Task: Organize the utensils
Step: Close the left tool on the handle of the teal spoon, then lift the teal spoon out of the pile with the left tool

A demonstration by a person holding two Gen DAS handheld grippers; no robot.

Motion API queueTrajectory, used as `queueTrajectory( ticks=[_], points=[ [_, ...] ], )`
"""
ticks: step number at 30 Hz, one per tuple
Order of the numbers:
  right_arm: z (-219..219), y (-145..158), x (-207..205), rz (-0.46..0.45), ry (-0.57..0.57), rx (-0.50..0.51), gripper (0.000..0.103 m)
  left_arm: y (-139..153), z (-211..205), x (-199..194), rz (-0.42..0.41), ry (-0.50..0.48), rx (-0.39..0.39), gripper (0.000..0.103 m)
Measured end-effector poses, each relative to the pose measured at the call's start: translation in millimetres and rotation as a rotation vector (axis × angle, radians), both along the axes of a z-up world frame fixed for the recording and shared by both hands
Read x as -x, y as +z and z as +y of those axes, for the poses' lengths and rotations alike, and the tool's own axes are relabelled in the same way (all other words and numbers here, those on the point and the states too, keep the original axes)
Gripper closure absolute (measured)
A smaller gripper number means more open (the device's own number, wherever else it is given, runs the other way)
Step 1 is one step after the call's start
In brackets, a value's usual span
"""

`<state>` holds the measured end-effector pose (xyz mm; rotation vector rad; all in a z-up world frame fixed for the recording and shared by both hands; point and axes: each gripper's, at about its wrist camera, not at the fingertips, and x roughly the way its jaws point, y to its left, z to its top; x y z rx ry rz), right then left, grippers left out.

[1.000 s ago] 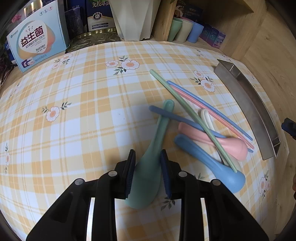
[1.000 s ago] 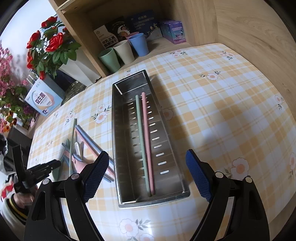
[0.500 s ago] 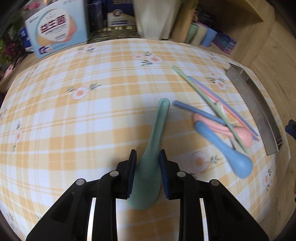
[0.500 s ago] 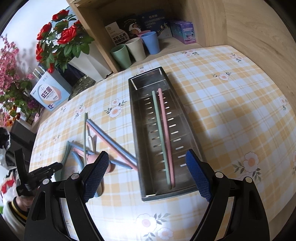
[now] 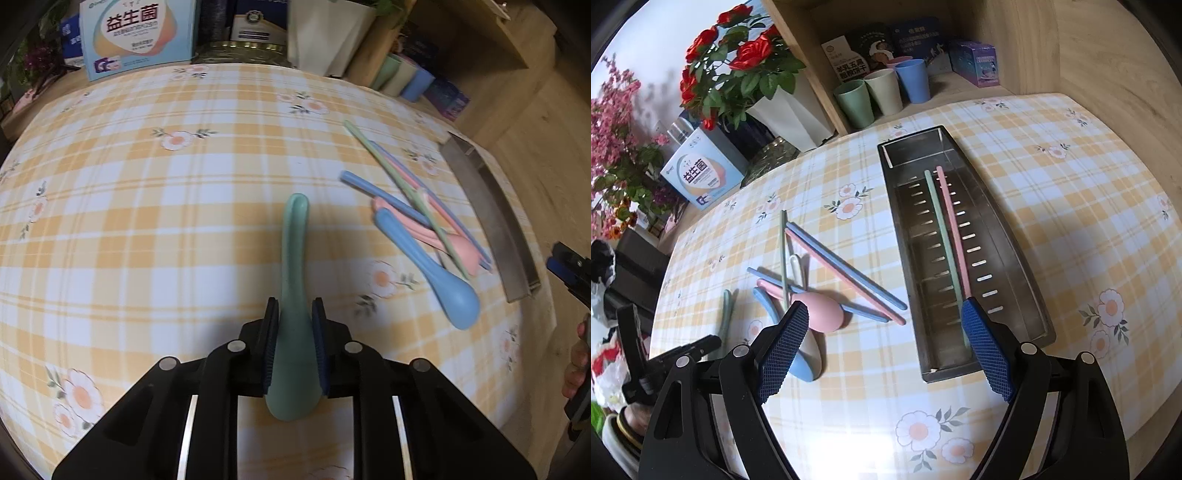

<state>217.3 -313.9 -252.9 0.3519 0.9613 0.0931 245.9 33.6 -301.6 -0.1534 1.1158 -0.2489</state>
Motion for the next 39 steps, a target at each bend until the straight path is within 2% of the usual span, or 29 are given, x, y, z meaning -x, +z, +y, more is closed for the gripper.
queueTrajectory(
  ticks=[6, 17, 29, 33, 36, 39],
  points=[
    [4, 2, 5, -0.003, 0.003, 0.005, 0.021, 6, -20, 9, -0.002, -0.051, 0.046, 0.089],
    [4, 1, 9, 0.002, 0.003, -0.001, 0.021, 9, -49, 10, -0.017, -0.120, 0.075, 0.089],
    [3, -3, 9, 0.008, 0.001, -0.002, 0.021, 3, -66, 1, -0.011, -0.138, 0.089, 0.089],
    [2, -3, 8, 0.008, 0.000, -0.004, 0.021, 2, -64, -1, -0.013, -0.117, 0.078, 0.087],
    [2, -5, 8, 0.011, 0.002, -0.004, 0.021, 5, -60, -3, -0.027, -0.088, 0.073, 0.081],
    [2, -6, 5, 0.014, 0.006, -0.005, 0.021, 6, -58, -4, -0.036, -0.077, 0.074, 0.081]
  ],
)
